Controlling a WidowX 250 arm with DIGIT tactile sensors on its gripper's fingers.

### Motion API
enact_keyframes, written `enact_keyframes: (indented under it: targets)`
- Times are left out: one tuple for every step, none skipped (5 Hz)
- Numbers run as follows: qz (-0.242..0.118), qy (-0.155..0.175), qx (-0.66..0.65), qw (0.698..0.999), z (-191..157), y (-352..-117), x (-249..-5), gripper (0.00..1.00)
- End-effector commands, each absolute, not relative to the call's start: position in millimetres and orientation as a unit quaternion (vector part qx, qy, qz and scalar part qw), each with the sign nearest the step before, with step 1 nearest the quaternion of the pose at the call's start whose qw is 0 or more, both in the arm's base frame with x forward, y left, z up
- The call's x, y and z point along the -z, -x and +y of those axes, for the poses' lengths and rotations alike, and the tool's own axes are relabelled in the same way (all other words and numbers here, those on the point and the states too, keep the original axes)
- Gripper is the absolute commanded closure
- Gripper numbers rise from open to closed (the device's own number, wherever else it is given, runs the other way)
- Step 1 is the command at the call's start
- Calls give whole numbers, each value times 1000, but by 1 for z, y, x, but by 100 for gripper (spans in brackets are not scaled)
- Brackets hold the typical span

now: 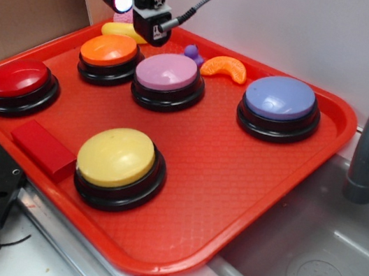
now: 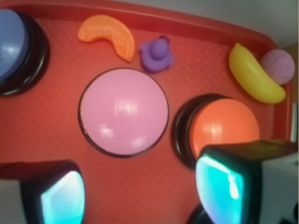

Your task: Push the pink button.

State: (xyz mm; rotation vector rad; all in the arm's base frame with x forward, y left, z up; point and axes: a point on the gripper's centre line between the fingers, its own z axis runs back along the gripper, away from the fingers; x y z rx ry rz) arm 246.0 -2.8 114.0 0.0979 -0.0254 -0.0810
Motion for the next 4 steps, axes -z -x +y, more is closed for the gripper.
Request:
enact_keyframes:
  targets:
    - [-47, -46, 19, 998, -9, -248, -137, 0]
    - [-50, -44, 9, 998, -9, -242, -147, 0]
    - [-58, -36, 1, 998, -11, -235, -157, 0]
    - [-66, -43, 7, 997, -11, -232, -162, 0]
